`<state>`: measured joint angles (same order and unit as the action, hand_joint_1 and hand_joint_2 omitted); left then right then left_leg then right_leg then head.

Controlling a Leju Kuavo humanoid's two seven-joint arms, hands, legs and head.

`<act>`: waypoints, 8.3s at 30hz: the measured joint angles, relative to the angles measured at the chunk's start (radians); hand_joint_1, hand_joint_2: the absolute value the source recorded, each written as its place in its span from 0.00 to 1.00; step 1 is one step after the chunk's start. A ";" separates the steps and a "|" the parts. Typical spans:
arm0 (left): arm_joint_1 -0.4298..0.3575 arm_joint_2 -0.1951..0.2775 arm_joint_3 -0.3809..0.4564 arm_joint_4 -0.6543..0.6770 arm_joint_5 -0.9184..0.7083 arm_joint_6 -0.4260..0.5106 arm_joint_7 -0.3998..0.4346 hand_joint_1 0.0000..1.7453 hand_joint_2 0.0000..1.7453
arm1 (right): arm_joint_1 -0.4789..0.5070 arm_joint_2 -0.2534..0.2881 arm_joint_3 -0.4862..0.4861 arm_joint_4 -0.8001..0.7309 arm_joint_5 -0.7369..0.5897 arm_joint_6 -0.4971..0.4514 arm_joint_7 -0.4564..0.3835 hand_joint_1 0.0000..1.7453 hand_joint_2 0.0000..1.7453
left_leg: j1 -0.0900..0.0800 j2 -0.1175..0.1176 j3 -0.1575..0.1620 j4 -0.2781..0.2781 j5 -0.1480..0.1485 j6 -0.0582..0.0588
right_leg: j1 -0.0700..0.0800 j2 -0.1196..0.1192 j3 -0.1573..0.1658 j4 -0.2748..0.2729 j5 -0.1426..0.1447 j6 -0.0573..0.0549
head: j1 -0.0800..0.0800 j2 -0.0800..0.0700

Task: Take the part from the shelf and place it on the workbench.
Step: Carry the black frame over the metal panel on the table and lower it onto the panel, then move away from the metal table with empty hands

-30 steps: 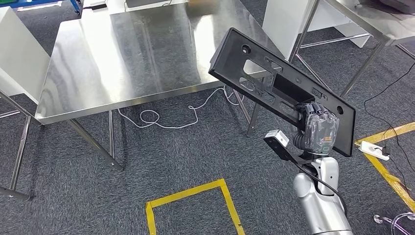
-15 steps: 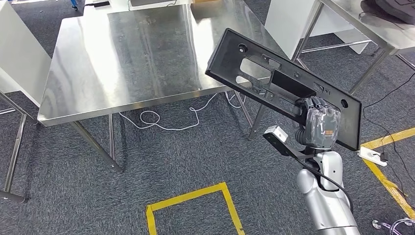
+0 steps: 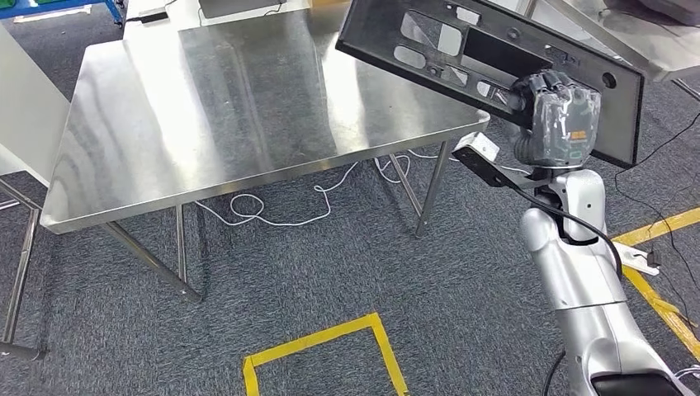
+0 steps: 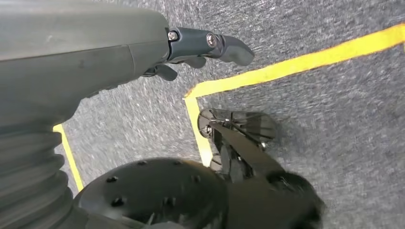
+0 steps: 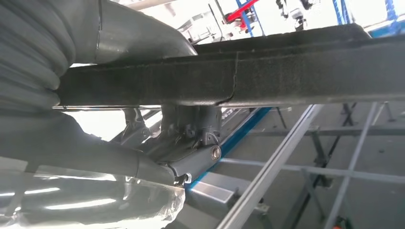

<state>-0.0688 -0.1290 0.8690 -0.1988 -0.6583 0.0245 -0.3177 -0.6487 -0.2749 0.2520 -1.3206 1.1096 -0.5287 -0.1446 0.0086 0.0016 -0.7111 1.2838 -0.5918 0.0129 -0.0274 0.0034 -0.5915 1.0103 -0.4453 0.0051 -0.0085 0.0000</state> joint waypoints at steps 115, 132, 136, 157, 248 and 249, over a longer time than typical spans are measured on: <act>-0.001 0.006 0.078 0.000 -0.075 0.061 0.018 0.00 1.00 | -0.018 0.069 0.067 0.328 0.271 -0.071 0.121 1.00 1.00 | -0.011 -0.073 0.119 -0.273 0.136 0.042 | 0.007 0.000 -0.022 -0.007 0.020 0.053 | 0.012 0.000; -0.002 0.006 0.098 0.000 -0.087 0.100 -0.064 0.00 1.00 | -0.091 0.148 0.106 0.735 0.453 -0.117 0.250 1.00 1.00 | -0.001 -0.057 0.124 -0.279 0.132 0.031 | 0.019 0.015 -0.018 -0.013 0.021 0.024 | 0.010 0.000; -0.002 0.008 0.104 0.000 -0.086 0.110 -0.082 0.00 1.00 | -0.095 0.168 0.106 0.812 0.448 -0.139 0.250 0.75 0.75 | -0.004 -0.057 0.124 -0.279 0.132 0.031 | 0.018 0.015 -0.018 -0.013 0.021 0.025 | 0.010 0.000; -0.004 0.015 0.108 -0.001 -0.110 0.130 0.016 0.00 0.00 | -0.087 0.198 0.109 0.858 0.462 -0.159 0.284 0.00 0.00 | -0.012 -0.057 0.125 -0.278 0.132 0.031 | 0.016 0.015 -0.018 -0.013 0.021 0.025 | 0.010 0.000; -0.019 -0.055 0.426 -0.001 0.059 0.307 0.078 0.00 0.00 | 0.696 0.376 0.098 -0.142 -0.814 0.077 -0.555 0.00 0.00 | 0.007 -0.008 0.094 -0.043 -0.019 -0.002 | 0.007 -0.011 -0.008 -0.009 0.017 -0.011 | 0.010 0.000; -0.020 -0.055 0.426 -0.001 0.059 0.308 0.080 0.00 0.00 | 0.696 0.376 0.097 -0.142 -0.813 0.077 -0.555 0.00 0.00 | 0.007 -0.006 0.142 -0.108 0.009 0.003 | 0.008 -0.011 -0.014 -0.009 0.024 -0.009 | 0.010 0.000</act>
<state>-0.0885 -0.1844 1.2950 -0.1999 -0.5997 0.3327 -0.2373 0.0477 0.1008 0.3490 -1.4628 0.2971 -0.4517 -0.6994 0.0153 -0.0049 -0.5692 1.1762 -0.5830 0.0159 -0.0195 -0.0080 -0.6051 1.0010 -0.4218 -0.0034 0.0016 0.0000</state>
